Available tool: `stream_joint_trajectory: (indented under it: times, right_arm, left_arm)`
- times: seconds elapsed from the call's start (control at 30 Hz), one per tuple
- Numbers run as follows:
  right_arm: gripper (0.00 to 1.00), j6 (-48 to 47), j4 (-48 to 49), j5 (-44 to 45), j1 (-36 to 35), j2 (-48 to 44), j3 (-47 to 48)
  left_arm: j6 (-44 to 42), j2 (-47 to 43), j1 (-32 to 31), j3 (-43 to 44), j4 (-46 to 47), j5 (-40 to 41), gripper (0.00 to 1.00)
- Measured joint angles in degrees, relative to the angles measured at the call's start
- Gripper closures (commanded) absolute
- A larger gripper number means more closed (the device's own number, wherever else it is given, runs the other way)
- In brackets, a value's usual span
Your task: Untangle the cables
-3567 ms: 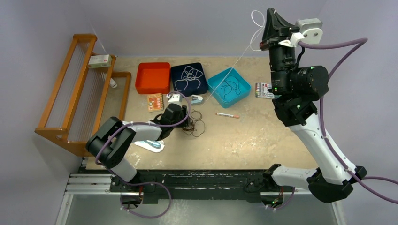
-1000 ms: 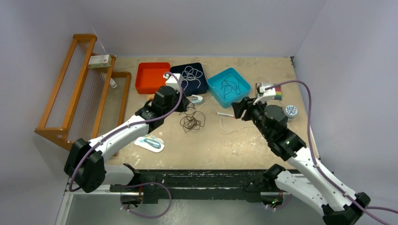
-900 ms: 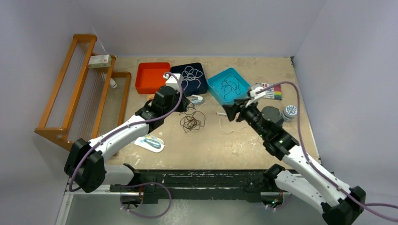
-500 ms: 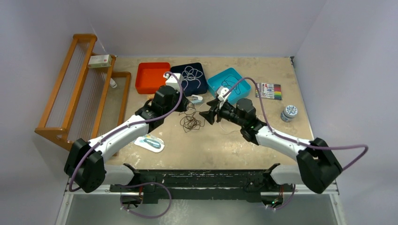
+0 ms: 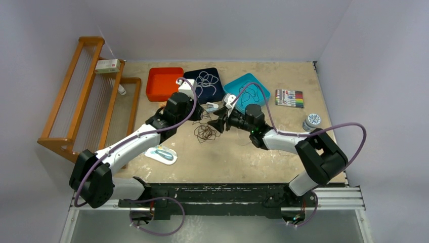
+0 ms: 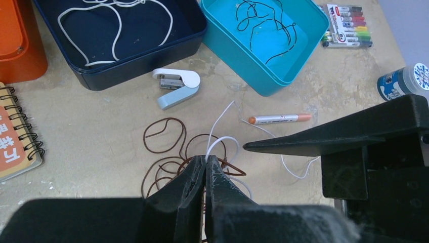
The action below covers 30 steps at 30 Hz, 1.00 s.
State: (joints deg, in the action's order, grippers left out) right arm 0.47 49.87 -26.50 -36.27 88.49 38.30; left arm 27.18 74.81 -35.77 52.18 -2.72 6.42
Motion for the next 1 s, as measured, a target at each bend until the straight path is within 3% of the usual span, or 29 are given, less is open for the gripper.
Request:
stream_joint_trajectory:
  times: [0.2, 0.4, 0.57, 0.63, 0.83, 1.0]
  right_arm:
    - [0.66, 0.26, 2.78, -1.03, 0.0, 4.61, 3.3]
    - [0.71, 0.59, 2.93, -1.57, 0.0, 5.99, 3.82]
    - [0.95, 0.46, 2.78, -1.57, 0.0, 5.99, 3.8]
    - [1.0, 0.57, 2.67, -1.57, 0.0, 5.99, 3.8]
    - [1.0, 0.55, 0.66, -1.4, 0.0, 5.53, 3.8]
    - [1.0, 0.15, -2.8, -0.74, -0.09, 1.36, 3.76]
  left_arm:
    - [0.0, 0.0, 0.0, 0.0, 0.0, 0.0, 1.0]
    - [0.0, 0.0, 0.0, 0.0, 0.0, 0.24, 1.0]
    - [0.02, -0.02, 0.0, 0.0, 0.0, 1.07, 1.0]
    - [0.02, -0.02, 0.0, 0.0, 0.0, 1.49, 1.0]
    - [0.26, -0.04, -0.02, 0.0, -0.07, 3.74, 1.0]
    - [1.11, -0.55, -0.31, 0.0, -0.46, 6.4, 0.92]
